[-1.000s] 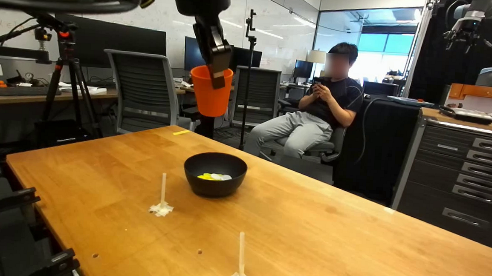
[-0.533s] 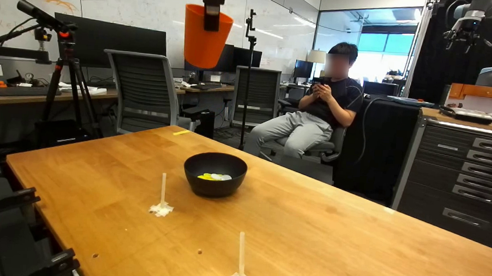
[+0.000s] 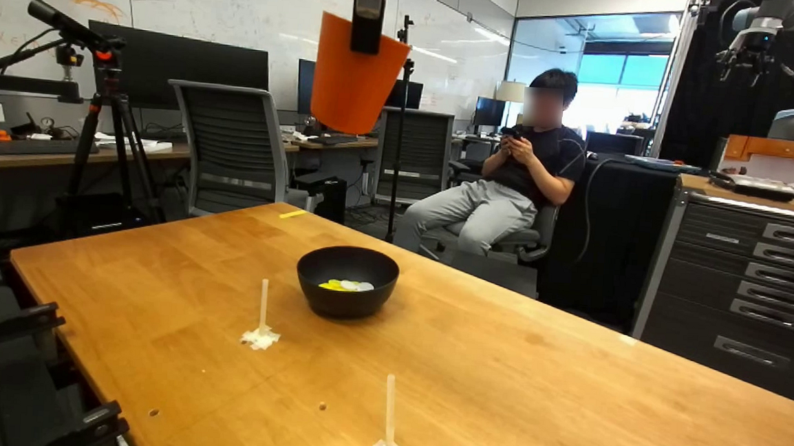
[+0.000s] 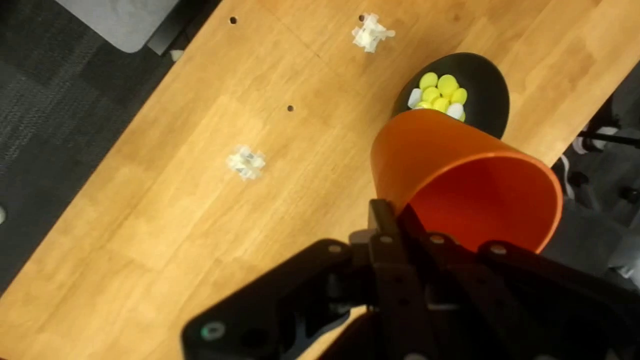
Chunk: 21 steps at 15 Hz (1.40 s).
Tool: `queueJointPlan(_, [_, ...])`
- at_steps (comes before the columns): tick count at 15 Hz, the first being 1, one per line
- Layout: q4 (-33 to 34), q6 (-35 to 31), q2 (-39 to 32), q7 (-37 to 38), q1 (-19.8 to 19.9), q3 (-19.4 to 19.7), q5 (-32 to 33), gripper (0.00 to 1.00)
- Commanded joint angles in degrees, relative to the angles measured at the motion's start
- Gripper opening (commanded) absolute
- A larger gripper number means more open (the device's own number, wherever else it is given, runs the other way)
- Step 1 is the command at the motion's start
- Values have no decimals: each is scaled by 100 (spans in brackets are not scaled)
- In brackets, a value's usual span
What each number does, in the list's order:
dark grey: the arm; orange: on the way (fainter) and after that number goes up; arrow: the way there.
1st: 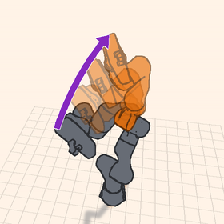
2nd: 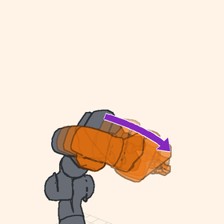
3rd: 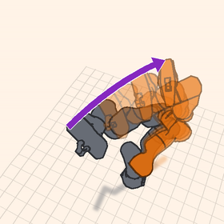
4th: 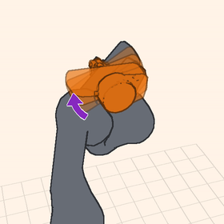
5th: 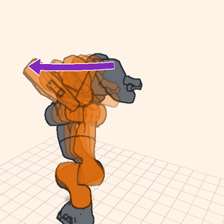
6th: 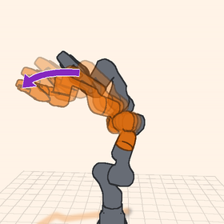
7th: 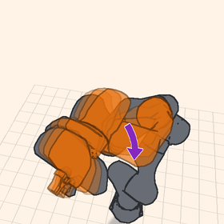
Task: Pick the cup and pour its contents into the bowl
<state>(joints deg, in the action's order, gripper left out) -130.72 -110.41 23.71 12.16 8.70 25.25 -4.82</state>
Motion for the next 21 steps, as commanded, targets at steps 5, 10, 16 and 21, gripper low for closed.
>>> queueJointPlan(5, [110, -816, -666, 77, 763, -717, 832, 1])
queueJointPlan(10, [-298, -2257, -881, -46, 831, -893, 1599, 1])
queueJointPlan(16, [-897, -3319, -1098, -645, 716, -998, 1709, 1])
queueJointPlan(21, [-1181, -3957, -1295, -1217, 666, -979, 1599, 1])
